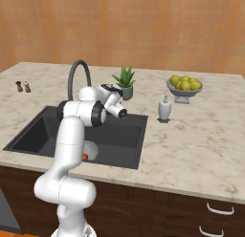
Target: Put the colander in the sink, put the tangerine in the colander, and turn on the sink faucet and pour water over the colander.
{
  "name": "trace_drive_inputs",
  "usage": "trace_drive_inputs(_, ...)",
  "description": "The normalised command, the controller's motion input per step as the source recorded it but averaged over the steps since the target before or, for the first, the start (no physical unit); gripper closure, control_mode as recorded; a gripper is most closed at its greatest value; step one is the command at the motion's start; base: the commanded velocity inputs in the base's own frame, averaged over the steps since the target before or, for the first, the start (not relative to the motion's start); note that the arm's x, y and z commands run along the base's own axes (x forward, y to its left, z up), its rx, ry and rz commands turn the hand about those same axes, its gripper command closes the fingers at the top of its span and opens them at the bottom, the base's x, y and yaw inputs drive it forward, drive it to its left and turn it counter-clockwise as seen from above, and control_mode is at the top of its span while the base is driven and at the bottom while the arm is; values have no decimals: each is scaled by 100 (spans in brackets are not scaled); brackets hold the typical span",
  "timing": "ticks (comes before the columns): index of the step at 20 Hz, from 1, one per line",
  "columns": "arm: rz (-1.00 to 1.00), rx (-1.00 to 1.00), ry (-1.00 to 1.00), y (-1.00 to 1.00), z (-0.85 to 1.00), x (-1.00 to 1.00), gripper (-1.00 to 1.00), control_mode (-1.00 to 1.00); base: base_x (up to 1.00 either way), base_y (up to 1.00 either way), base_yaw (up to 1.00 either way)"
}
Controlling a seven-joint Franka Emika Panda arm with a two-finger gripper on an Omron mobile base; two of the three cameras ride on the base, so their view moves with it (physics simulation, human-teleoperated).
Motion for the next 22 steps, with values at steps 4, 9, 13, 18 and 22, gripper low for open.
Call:
trace_drive_inputs(4, 0, 0, 1, -78, -30, 0, 100, -100, 0, 0, 0)
trace_drive_inputs(9, 0, 0, 4, -80, -34, 0, 100, -100, 0, 0, 0)
trace_drive_inputs(13, 0, 0, 4, -81, -35, 0, 100, -100, 0, 0, 0)
trace_drive_inputs(18, 0, 0, 0, -83, -38, 0, 100, -100, 0, 0, 0)
trace_drive_inputs(22, 0, 0, 1, -83, -38, 0, 100, -100, 0, 0, 0)
